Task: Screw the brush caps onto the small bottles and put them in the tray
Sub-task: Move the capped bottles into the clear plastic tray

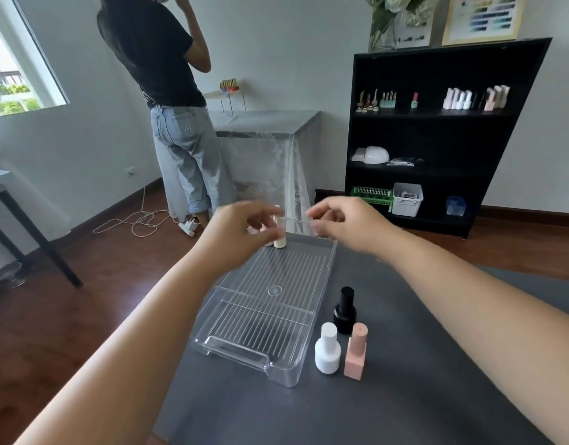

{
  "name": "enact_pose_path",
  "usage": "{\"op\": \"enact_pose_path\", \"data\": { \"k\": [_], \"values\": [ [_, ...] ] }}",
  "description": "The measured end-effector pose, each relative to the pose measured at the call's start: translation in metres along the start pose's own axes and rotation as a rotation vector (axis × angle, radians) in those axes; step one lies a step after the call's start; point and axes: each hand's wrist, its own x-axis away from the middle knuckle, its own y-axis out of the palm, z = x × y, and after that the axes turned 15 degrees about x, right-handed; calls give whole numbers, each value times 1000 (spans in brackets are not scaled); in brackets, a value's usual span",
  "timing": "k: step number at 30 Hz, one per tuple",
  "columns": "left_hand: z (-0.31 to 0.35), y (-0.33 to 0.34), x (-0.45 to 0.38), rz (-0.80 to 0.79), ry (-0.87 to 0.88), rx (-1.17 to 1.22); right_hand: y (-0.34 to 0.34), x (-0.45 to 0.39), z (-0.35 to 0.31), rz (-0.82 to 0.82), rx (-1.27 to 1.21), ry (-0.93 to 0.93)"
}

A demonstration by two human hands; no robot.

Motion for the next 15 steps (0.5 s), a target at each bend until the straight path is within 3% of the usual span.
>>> {"op": "enact_pose_path", "data": {
  "k": [4, 8, 15],
  "values": [
    [13, 13, 51, -240, -27, 126, -15, 61, 16, -170, -48, -21],
    [24, 33, 76, -404, -63, 112, -6, 86, 26, -218, 15, -13],
    [33, 51, 92, -422, -19, 15, 16, 98, 30, -184, 31, 18]
  ]
}}
